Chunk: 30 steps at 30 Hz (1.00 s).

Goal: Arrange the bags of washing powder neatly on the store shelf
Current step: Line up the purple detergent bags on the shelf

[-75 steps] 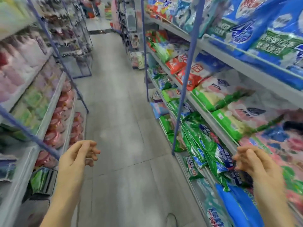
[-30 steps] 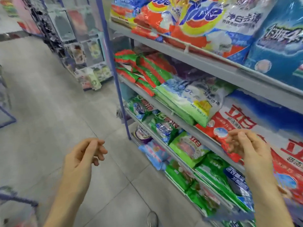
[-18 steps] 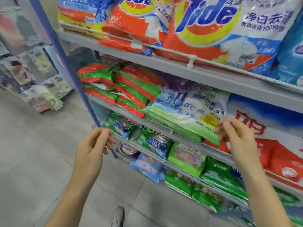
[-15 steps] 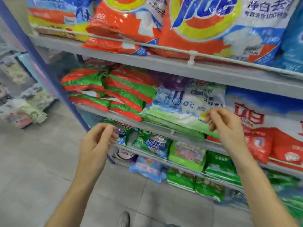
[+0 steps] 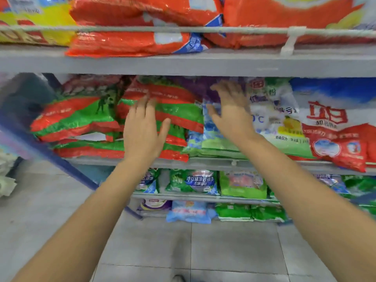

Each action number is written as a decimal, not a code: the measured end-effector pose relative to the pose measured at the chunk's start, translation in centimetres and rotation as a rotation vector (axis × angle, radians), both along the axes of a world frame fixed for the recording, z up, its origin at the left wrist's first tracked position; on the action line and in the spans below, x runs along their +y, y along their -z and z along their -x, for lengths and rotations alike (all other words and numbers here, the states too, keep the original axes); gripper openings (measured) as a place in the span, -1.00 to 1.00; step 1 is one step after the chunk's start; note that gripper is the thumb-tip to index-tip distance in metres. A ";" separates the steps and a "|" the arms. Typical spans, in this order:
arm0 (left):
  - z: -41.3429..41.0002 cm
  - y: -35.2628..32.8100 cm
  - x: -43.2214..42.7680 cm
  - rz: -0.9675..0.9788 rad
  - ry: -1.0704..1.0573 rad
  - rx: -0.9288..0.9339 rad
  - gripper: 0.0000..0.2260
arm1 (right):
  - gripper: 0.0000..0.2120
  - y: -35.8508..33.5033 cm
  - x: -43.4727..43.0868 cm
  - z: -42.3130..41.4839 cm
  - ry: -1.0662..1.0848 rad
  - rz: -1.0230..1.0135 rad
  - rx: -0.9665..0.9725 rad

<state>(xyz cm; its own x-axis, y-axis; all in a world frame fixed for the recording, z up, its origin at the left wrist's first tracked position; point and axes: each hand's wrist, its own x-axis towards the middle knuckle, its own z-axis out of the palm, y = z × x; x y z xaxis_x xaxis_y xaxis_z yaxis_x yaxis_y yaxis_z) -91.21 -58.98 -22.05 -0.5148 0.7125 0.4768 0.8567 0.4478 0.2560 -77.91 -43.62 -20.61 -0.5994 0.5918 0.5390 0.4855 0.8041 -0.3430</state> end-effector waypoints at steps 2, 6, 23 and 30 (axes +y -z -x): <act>1.1 0.9 1.4 0.063 0.026 0.057 -0.44 | -0.57 0.5 0.0 2.6 -0.047 0.060 -0.048; 2.5 3.1 1.6 0.168 0.035 0.186 -0.36 | -0.46 1.9 1.7 5.2 -0.002 0.170 -0.093; 2.7 2.7 1.1 0.266 0.098 0.187 -0.32 | -0.79 3.0 -2.6 -6.2 0.026 0.162 0.281; -2.4 0.4 0.2 0.308 0.177 -0.047 -0.08 | -0.75 -1.0 -7.7 -12.0 -0.065 0.643 0.622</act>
